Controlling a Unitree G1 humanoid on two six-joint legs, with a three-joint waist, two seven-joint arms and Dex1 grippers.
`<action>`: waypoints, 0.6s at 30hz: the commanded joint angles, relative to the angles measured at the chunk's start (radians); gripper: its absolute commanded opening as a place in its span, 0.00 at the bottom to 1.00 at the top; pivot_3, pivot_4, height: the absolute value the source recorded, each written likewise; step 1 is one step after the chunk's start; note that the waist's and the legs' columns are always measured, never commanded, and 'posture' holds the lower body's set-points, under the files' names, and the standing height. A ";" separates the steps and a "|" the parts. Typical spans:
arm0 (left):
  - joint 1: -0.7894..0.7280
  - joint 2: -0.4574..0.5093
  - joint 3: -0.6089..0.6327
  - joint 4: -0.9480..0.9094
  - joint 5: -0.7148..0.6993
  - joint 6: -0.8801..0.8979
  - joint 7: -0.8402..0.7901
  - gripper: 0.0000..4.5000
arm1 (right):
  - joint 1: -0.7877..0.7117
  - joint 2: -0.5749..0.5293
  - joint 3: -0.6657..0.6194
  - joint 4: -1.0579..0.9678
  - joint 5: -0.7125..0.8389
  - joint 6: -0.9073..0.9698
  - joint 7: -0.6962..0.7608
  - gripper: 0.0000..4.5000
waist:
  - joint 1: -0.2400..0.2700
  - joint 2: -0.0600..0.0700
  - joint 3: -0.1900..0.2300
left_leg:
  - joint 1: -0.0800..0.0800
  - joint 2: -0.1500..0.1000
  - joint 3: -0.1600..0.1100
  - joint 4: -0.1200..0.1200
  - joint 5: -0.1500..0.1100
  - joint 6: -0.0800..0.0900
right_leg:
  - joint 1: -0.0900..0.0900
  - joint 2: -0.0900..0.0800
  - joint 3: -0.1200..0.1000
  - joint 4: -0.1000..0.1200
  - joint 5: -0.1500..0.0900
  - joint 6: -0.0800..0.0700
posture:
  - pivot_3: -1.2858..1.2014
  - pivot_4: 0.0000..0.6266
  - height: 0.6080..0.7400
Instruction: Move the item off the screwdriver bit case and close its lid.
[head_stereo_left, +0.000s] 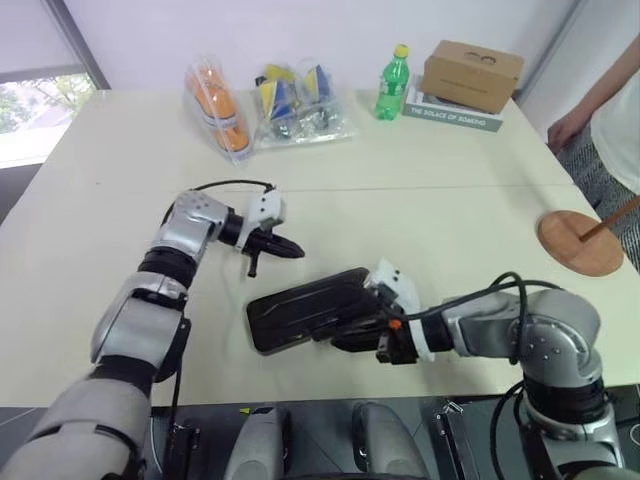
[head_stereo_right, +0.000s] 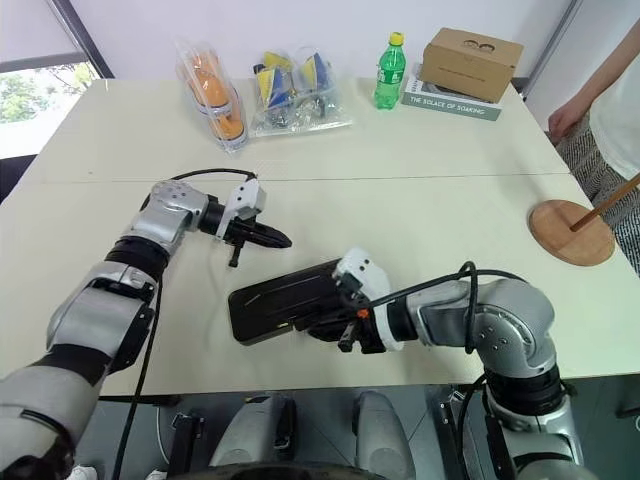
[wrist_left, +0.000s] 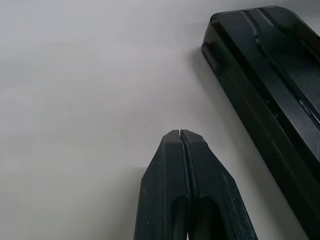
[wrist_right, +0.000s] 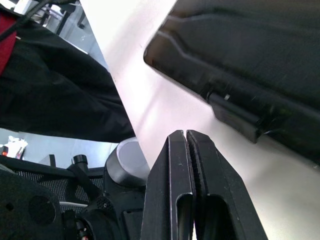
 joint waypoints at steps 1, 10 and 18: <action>-0.044 -0.024 0.012 0.020 0.012 -0.040 -0.014 0.00 | 0.022 0.031 -0.008 -0.010 0.092 0.007 -0.132 0.01 | 0.000 0.000 0.000 | 0.000 0.000 0.000 0.000 0.000 0.000 | 0.000 0.000 0.000 0.000 0.000 0.000 | 0.52 0.24 1.00; -0.044 -0.083 0.005 0.002 0.026 -0.080 -0.098 0.00 | 0.096 0.205 -0.023 0.037 0.160 0.007 -0.492 0.01 | -0.002 0.000 0.000 | 0.000 0.000 0.000 0.000 0.000 0.000 | -0.001 0.001 0.000 0.001 0.000 0.000 | 0.52 0.24 1.00; -0.039 -0.088 -0.032 0.000 0.054 -0.126 -0.124 0.00 | 0.132 0.265 -0.028 0.040 0.238 0.007 -0.662 0.01 | -0.002 0.000 0.000 | 0.000 0.000 0.000 0.000 0.000 0.000 | -0.001 0.001 0.000 0.001 0.000 0.000 | 0.52 0.24 1.00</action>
